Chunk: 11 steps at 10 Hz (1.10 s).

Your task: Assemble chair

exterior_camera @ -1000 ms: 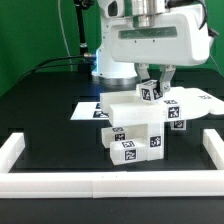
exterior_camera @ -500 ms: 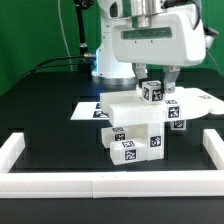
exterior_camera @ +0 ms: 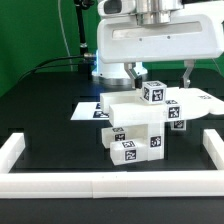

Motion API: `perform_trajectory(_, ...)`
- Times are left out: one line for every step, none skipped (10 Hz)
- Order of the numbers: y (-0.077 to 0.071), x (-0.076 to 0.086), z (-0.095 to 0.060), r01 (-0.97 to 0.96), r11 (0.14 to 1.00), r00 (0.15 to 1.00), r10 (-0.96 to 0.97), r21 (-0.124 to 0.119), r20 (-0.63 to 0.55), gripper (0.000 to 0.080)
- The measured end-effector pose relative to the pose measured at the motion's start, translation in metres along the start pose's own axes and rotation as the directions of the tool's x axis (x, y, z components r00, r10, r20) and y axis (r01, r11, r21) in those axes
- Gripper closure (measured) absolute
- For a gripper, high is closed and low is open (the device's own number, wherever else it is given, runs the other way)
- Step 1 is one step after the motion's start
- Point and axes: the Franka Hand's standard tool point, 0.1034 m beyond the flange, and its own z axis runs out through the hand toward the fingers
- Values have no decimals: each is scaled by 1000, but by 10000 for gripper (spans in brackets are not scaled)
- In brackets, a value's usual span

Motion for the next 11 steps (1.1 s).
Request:
perform_trajectory(1, 0, 1, 60, 998, 998, -60, -2, 1, 151)
perform_trajectory(1, 1, 2, 194, 981, 981, -194, -12, 1, 151)
perform_trajectory(1, 3, 4, 285, 958, 958, -285, -27, -1, 151)
perform_trajectory(1, 3, 4, 274, 961, 962, -274, -27, -1, 151)
perform_trajectory(1, 3, 5, 244, 969, 970, -244, -27, -2, 273)
perform_trajectory(1, 3, 5, 246, 969, 969, -246, -28, -1, 410)
perform_trajectory(1, 3, 5, 201, 979, 979, -201, -26, -2, 410)
perform_trajectory(0, 3, 5, 87, 996, 996, -87, -20, -5, 516)
perform_trajectory(0, 3, 5, -1, 1000, 1000, 1, -18, -6, 516)
perform_trajectory(0, 3, 5, -42, 999, 999, 42, -17, -6, 516)
perform_trajectory(0, 3, 5, -138, 990, 990, 138, -11, -7, 516)
